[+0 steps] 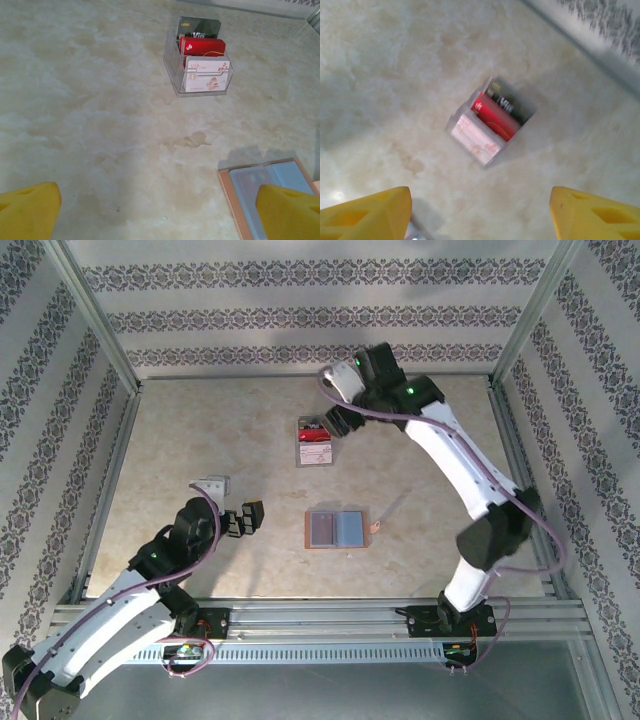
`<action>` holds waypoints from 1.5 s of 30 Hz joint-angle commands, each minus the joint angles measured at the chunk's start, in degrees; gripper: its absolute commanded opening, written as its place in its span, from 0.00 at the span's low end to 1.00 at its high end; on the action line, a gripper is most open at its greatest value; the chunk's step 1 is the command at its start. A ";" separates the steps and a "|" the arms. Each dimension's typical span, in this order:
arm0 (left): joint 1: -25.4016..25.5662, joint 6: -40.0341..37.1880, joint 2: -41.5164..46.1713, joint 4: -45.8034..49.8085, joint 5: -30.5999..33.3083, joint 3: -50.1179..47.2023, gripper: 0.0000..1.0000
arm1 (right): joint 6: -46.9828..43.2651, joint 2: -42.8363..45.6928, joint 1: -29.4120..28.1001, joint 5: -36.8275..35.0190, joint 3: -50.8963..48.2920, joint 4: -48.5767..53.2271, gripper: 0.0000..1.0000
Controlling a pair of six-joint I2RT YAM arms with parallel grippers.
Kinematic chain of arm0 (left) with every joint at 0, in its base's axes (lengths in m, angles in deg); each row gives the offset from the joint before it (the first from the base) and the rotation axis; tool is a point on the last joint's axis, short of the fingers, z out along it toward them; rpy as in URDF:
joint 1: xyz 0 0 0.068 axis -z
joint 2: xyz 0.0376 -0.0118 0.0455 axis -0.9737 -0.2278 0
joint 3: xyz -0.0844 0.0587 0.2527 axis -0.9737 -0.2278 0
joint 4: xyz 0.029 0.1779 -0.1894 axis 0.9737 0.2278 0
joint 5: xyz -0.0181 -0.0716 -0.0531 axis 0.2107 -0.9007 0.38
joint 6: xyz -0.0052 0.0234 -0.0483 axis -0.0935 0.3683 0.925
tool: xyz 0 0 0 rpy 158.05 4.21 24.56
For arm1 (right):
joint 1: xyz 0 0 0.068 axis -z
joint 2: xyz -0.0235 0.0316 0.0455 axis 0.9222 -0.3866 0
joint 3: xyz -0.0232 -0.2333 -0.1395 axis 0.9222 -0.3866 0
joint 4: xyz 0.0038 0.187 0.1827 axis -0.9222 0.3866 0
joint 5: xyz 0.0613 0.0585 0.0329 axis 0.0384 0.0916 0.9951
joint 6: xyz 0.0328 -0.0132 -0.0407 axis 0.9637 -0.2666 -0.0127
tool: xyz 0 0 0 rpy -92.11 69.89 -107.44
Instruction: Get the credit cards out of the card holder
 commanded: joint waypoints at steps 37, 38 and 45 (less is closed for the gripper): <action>5.99 21.01 -50.81 -22.65 -35.67 13.65 0.48 | 34.31 18.04 10.24 10.38 -63.85 -22.38 0.53; 5.99 21.04 -51.55 -23.14 -35.99 13.88 0.47 | 34.25 17.86 10.25 10.27 -63.99 -22.46 0.52; 6.08 20.58 -55.25 -22.43 -35.75 15.87 0.42 | 33.82 17.14 10.24 9.58 -63.99 -22.32 0.51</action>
